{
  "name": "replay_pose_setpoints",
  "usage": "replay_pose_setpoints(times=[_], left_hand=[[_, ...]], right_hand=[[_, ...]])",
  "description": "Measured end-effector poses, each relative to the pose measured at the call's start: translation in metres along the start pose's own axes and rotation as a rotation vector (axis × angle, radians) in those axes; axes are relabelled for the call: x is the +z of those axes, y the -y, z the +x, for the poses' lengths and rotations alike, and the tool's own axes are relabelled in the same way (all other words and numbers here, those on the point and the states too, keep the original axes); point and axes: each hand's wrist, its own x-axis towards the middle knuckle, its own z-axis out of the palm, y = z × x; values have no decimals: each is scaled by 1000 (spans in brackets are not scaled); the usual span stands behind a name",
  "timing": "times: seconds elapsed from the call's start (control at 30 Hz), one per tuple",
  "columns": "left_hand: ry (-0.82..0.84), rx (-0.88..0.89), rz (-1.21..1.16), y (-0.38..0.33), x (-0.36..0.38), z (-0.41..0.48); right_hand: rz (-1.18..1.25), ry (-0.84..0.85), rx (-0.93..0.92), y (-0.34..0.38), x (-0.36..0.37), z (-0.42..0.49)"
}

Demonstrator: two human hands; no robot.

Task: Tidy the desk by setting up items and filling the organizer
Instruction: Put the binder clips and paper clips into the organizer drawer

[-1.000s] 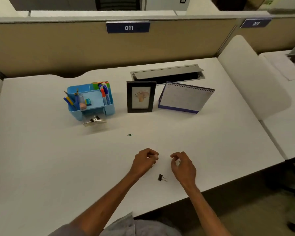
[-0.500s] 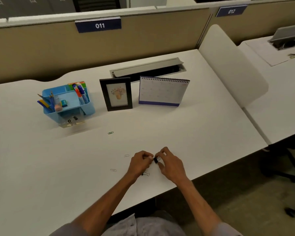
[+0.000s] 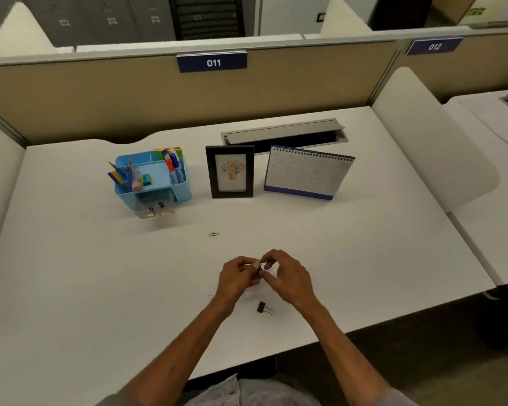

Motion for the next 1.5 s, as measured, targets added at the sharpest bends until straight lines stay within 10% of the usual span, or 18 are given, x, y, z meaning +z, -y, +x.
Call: replay_pose_setpoints(times=[0.37, 0.9, 1.5], left_hand=[[-283, 146, -192, -48, -102, 3], [-419, 55, -234, -65, -245, 41], [-358, 29, -211, -43, -221, 41]], right_hand=[[638, 198, 156, 112, 25, 73], [192, -12, 253, 276, 123, 207], [252, -77, 285, 195, 97, 159]])
